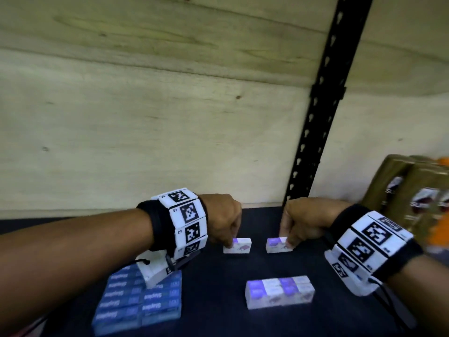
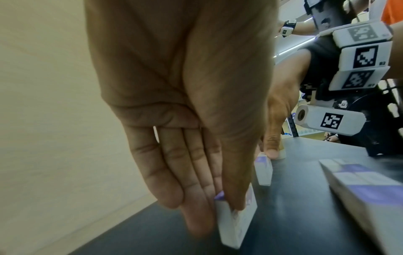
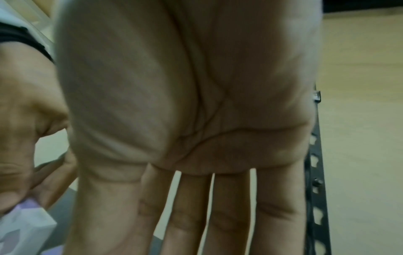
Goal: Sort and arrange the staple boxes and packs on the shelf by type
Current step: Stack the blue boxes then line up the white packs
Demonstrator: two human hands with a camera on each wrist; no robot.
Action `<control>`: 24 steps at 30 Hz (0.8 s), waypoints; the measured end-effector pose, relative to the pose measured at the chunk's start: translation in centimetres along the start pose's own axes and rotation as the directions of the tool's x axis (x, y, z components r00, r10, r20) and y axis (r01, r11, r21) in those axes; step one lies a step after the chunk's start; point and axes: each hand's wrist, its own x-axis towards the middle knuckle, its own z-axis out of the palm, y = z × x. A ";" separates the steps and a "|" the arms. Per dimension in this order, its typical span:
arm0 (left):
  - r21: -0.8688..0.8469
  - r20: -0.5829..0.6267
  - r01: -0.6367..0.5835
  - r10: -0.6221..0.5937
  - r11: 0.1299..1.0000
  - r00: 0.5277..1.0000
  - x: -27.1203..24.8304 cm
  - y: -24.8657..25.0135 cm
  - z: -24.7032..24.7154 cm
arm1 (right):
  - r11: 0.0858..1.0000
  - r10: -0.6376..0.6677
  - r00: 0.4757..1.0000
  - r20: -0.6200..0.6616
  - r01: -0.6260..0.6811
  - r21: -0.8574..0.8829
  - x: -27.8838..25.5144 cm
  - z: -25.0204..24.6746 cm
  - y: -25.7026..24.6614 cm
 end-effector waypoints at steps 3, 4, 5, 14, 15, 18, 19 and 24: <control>-0.032 0.042 0.006 -0.004 0.999 0.999 -1.8 0.6 0.7 | 1.000 0.009 0.999 0.045 -0.009 0.013 -1.9 1.0 0.2; -0.044 0.054 0.005 -0.003 0.999 0.999 -2.2 0.8 1.0 | 1.000 0.015 0.999 0.051 -0.016 0.018 -2.5 1.3 0.2; -0.055 0.063 0.002 0.001 0.999 0.998 -2.7 1.0 1.2 | 1.000 0.022 0.998 0.057 -0.023 0.021 -3.1 1.5 0.3; -0.169 0.071 -0.004 0.016 0.986 0.997 -4.4 2.6 2.4 | 0.960 0.099 0.989 0.113 -0.124 0.251 -5.1 3.3 0.9; -0.176 0.078 0.004 0.010 0.984 0.997 -4.5 2.7 2.4 | 0.950 0.098 0.988 0.121 -0.129 0.285 -5.2 3.4 1.0; -0.213 0.087 0.034 -0.015 0.976 0.996 -4.5 3.0 2.5 | 0.952 0.096 0.985 0.143 -0.132 0.275 -5.2 3.6 0.7; -0.236 0.084 0.039 -0.019 0.971 0.996 -4.5 3.2 2.6 | 0.966 0.097 0.985 0.140 -0.127 0.225 -5.2 3.6 0.7; -0.295 0.090 0.035 -0.009 0.955 0.996 -3.9 4.0 2.7 | 0.967 0.103 0.987 0.122 -0.128 0.222 -5.2 3.6 0.6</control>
